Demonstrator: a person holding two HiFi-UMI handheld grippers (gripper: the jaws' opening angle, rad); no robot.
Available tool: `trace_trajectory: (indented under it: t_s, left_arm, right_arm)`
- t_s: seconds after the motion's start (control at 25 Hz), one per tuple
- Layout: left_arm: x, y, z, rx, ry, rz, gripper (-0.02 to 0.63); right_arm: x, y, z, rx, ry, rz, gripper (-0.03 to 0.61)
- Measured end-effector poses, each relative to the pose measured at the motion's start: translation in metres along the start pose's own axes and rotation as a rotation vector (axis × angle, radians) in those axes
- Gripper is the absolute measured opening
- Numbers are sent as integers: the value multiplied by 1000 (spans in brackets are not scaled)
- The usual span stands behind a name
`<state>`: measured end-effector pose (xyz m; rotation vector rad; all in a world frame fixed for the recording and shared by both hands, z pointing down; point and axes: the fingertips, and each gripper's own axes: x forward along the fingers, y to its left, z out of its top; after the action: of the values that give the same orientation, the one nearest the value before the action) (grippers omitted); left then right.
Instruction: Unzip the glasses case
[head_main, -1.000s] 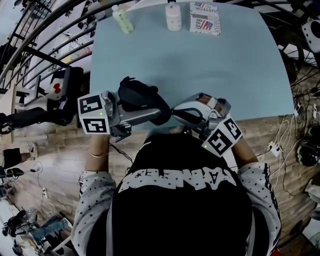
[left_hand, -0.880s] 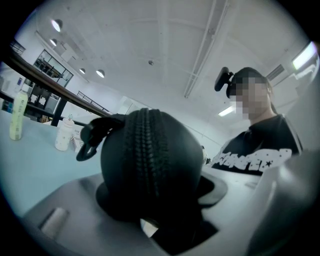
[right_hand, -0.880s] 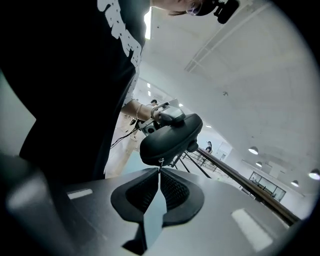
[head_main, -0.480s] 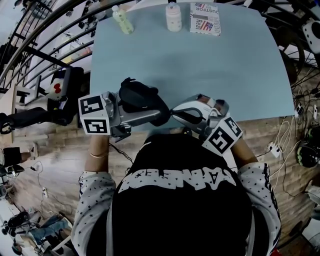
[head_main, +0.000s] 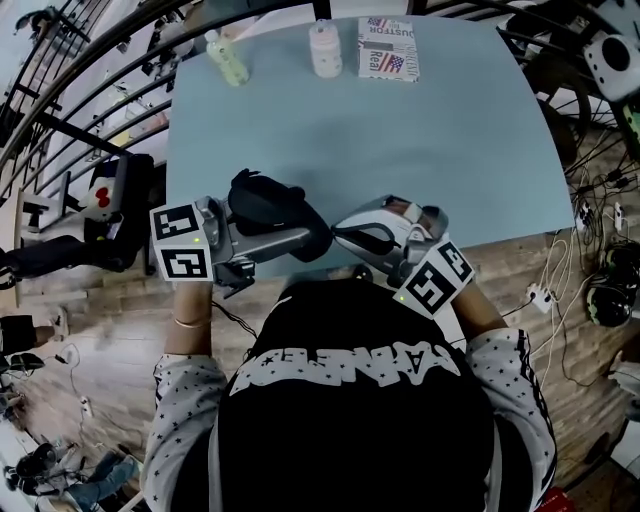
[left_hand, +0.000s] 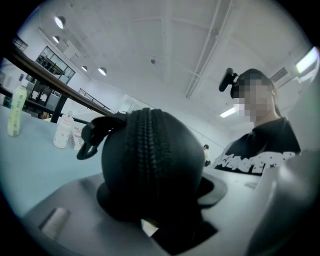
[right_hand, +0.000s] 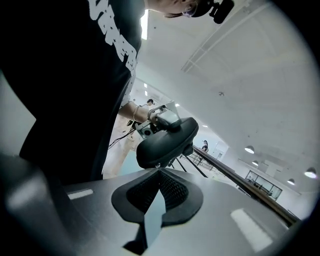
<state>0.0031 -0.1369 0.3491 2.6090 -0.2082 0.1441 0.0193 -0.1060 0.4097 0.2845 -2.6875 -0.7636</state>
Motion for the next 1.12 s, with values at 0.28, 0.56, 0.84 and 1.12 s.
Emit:
trace_trajectory:
  t_s: [0.28, 0.56, 0.84, 1.12]
  left_arm:
    - [18, 3, -5, 10, 54, -16, 0]
    - [30, 4, -8, 22, 86, 11, 0]
    - [46, 7, -14, -7, 84, 15, 0]
    - [44, 9, -25, -13, 123, -3, 0]
  right_arm:
    - [-9, 1, -13, -111, 100, 2, 6]
    - [-15, 1, -23, -299, 234, 1, 6]
    - [-26, 1, -35, -382, 293, 7, 6]
    - [-16, -13, -25, -348, 272, -32, 6]
